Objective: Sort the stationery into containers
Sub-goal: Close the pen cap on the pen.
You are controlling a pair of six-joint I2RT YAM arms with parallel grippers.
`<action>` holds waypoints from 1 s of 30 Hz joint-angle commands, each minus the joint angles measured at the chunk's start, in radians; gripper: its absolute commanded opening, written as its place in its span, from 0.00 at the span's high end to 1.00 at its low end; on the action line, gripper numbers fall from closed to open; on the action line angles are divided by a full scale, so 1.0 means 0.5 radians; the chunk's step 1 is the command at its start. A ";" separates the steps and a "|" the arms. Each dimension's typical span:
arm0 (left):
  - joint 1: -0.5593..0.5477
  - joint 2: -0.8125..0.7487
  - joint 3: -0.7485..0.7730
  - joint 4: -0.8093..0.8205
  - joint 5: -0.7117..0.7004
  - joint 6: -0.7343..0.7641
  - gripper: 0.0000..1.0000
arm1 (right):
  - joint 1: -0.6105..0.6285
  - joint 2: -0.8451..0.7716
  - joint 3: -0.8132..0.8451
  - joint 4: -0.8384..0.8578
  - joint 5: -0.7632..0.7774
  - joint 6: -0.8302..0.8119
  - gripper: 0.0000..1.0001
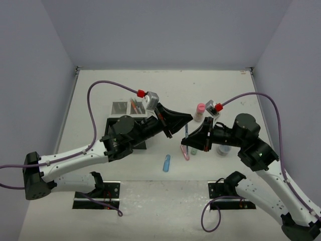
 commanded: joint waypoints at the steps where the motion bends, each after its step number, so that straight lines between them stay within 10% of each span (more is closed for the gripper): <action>1: -0.042 0.007 -0.225 -0.076 0.256 -0.097 1.00 | -0.033 0.156 0.346 0.128 0.452 0.015 1.00; 17: -0.174 0.108 -0.548 0.170 0.269 -0.339 1.00 | -0.033 0.488 0.735 0.204 0.507 0.034 1.00; 30: -0.171 -0.198 0.022 -0.664 -0.764 0.161 1.00 | -0.033 0.440 0.164 0.307 0.389 -0.163 0.99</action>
